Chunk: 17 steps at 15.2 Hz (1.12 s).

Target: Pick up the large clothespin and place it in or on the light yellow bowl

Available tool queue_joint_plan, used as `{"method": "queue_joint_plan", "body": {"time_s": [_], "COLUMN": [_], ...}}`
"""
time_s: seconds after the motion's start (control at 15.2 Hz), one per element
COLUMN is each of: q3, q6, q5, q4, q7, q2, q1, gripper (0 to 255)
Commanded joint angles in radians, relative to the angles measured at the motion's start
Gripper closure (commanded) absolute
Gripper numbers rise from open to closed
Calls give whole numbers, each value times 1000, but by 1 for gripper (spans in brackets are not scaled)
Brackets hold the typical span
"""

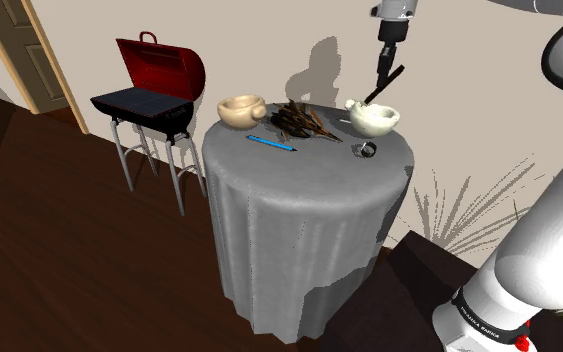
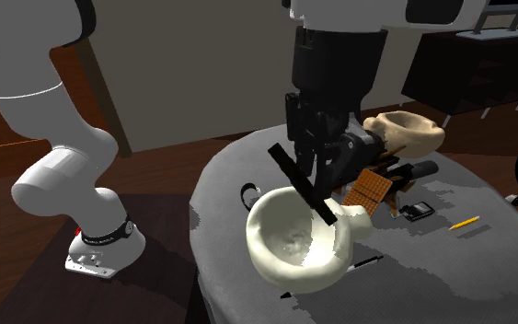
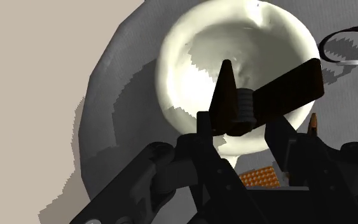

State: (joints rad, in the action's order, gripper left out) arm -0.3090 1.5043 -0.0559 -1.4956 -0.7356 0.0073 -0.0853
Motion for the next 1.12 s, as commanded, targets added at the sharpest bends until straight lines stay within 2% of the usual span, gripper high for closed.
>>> {"method": "queue_joint_plan", "body": {"time_s": [0.0, 0.66, 1.06], "q3": [0, 3, 2], "q6": [29, 171, 171], "q5": [-2, -12, -12], "q4": [-35, -210, -210], "q7": [1, 16, 16], "q2": [-7, -40, -40], "q1": [0, 3, 3], "gripper": [255, 255, 255]}}
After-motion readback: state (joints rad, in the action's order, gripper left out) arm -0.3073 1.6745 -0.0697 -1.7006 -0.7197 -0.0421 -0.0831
